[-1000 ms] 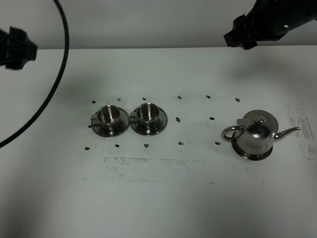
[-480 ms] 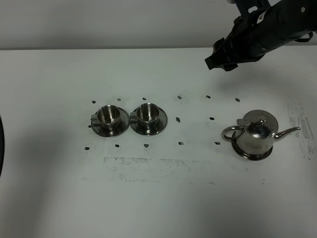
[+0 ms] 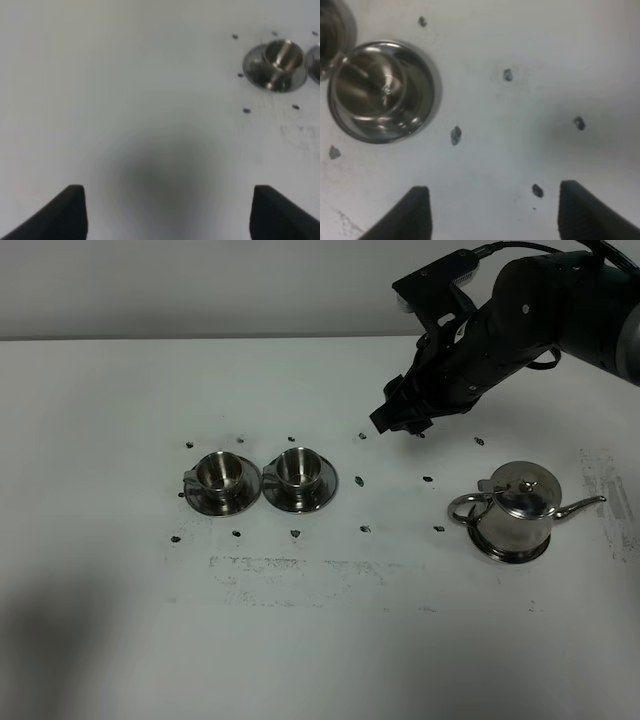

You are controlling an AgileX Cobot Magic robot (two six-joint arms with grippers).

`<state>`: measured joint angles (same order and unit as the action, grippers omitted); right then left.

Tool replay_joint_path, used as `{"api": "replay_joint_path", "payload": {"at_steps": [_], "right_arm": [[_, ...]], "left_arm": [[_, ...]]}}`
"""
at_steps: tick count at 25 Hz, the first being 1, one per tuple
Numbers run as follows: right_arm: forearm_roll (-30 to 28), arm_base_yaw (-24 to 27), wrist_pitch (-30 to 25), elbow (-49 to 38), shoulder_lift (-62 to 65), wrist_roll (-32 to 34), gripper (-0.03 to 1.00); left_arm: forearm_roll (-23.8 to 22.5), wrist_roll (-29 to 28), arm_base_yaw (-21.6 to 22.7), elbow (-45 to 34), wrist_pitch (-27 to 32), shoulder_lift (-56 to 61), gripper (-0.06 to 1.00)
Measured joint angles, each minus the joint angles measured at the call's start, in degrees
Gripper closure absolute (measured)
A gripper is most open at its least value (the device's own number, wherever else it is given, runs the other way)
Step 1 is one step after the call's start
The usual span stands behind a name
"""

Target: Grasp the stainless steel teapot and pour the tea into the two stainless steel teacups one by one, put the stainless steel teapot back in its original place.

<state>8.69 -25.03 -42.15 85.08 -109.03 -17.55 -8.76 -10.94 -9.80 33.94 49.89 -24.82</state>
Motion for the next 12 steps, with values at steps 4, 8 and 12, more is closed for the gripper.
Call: {"api": "replay_joint_path", "payload": {"at_steps": [4,8,12], "right_arm": [[-0.50,-1.12,0.98,0.00,-0.91,0.00,0.41],[-0.78,-1.12,1.19,0.00,-1.52,0.01,0.41],[-1.60,-1.51,1.24,0.00,-2.16,0.07,0.41]], "left_arm": [[2.99,0.89,0.00,-3.03,3.96,3.71,0.29],[4.84,5.60,0.00,-4.05,7.30,7.82,0.29],[5.34,8.99,0.00,-5.04,9.31,12.62,0.29]]}}
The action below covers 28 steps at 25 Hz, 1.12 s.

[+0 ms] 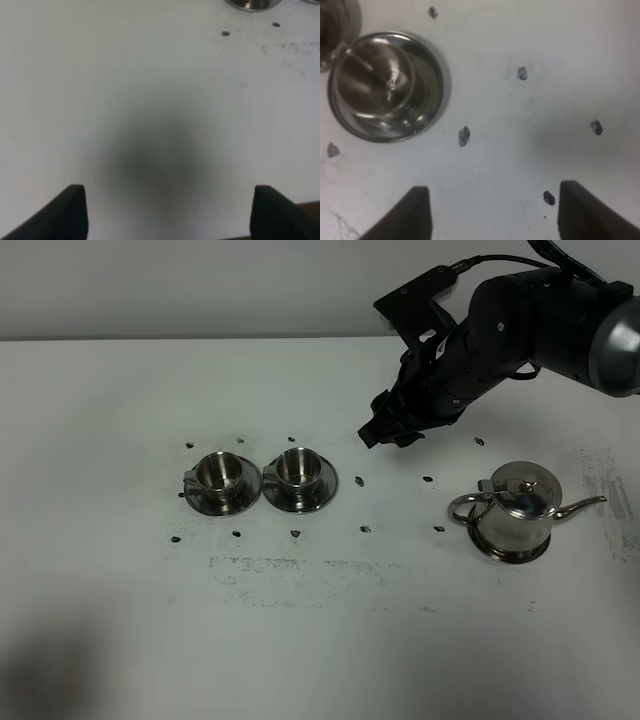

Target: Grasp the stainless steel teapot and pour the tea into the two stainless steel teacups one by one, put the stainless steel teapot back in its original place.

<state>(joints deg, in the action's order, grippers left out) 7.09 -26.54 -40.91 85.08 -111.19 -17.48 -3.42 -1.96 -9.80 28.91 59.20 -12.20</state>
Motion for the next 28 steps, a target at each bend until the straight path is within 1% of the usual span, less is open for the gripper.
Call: {"api": "replay_joint_path", "payload": {"at_steps": [4,8,13,18,23,28], "right_arm": [[-0.82,-0.52,0.06,0.00,-0.91,0.00,0.41],[-1.22,-0.52,0.17,0.00,-2.18,0.07,0.41],[-1.49,-0.52,0.53,0.00,-3.22,0.06,0.41],[-1.86,-0.52,2.09,0.00,-3.33,0.02,0.41],[-1.86,-0.52,3.07,0.00,-4.08,0.06,0.41],[-1.72,-0.52,3.28,0.38,-4.20,0.56,0.41]], "left_arm": [[-0.05,0.34,0.00,0.00,0.08,3.50,0.29],[-0.05,0.30,0.42,0.00,0.13,3.88,0.29],[0.01,-0.03,6.00,0.00,0.13,4.83,0.29],[0.01,-0.08,9.15,0.00,0.13,10.62,0.29],[-0.17,-0.08,10.15,0.00,0.28,11.93,0.29],[-0.34,-0.08,10.19,0.00,0.28,11.93,0.29]]}}
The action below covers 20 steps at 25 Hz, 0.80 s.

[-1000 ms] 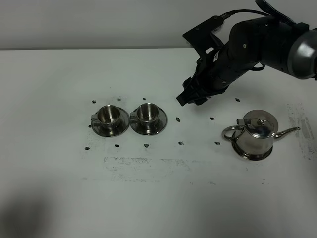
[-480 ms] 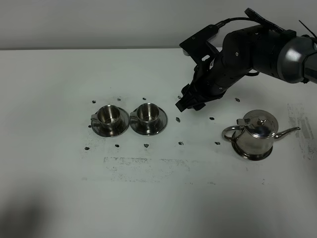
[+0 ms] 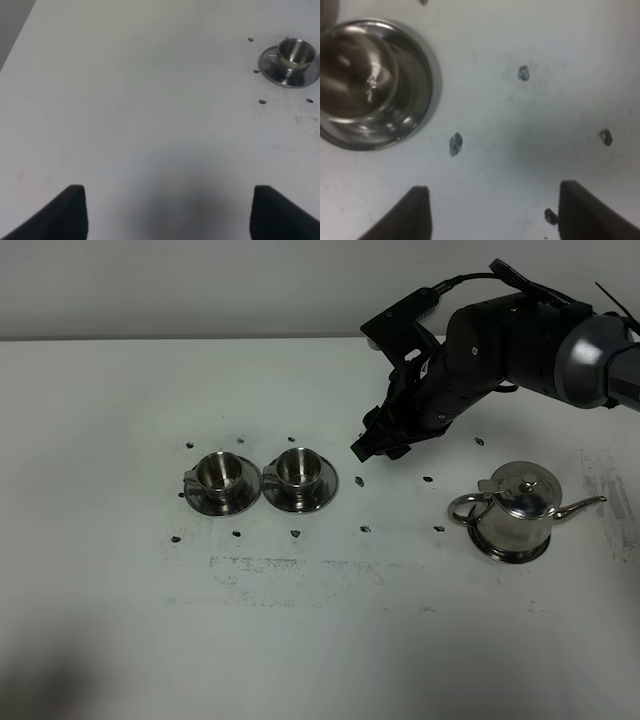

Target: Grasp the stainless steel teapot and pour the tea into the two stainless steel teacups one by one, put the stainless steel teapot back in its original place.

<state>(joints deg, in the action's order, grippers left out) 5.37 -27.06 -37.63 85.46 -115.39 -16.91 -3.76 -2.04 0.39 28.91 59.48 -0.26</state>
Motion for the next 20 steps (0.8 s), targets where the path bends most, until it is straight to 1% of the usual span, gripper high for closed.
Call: {"api": "replay_joint_path", "payload": {"at_steps": [8,11,16,18,20], "right_arm": [[0.07,0.00,0.07,0.00,0.00,0.93,0.41],[-0.96,-0.04,0.67,0.00,0.00,1.43,0.41],[-6.24,0.66,0.62,0.00,0.00,5.41,0.41],[-8.77,1.35,-0.59,0.00,-0.07,7.69,0.41],[-9.79,1.98,-2.83,0.00,-0.07,9.30,0.41]], "left_arm": [[0.00,0.00,0.00,0.00,0.00,0.00,0.29],[0.00,0.00,0.00,0.00,0.00,0.00,0.29],[0.00,0.00,0.00,0.00,0.00,0.00,0.29],[0.00,0.00,0.00,0.00,0.00,0.00,0.29],[0.00,0.00,0.00,0.00,0.00,0.00,0.29]]}}
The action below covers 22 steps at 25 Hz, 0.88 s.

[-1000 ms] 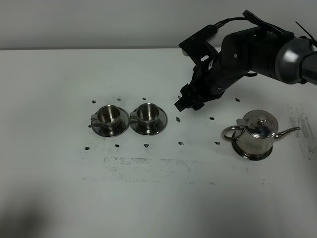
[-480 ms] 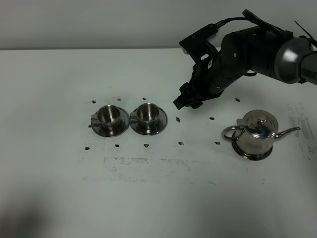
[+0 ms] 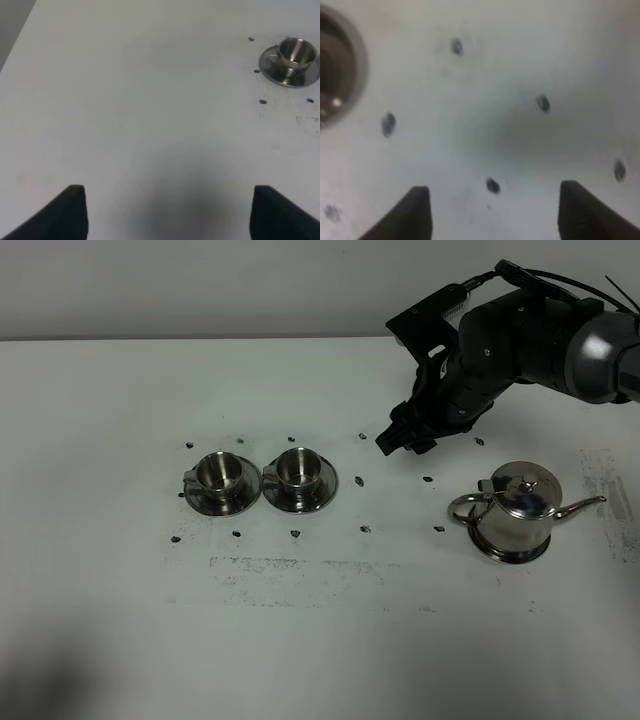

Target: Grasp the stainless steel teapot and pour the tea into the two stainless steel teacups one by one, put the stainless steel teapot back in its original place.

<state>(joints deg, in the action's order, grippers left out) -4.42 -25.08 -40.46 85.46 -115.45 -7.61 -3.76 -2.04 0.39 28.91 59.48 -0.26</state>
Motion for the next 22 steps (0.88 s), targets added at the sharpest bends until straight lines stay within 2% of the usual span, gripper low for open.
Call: {"api": "replay_joint_path", "payload": {"at_steps": [10,18,22], "right_arm": [[2.80,1.00,-0.24,-7.38,0.00,0.70,0.41],[5.02,1.00,0.08,-9.00,0.00,0.32,0.41],[5.96,1.00,-2.07,-9.12,0.27,0.05,0.41]], "left_arm": [[-0.06,0.00,0.00,0.00,0.00,0.00,0.29],[-0.06,0.00,0.00,0.00,0.00,0.00,0.29],[-0.06,0.00,0.00,0.00,0.00,0.00,0.29]]}}
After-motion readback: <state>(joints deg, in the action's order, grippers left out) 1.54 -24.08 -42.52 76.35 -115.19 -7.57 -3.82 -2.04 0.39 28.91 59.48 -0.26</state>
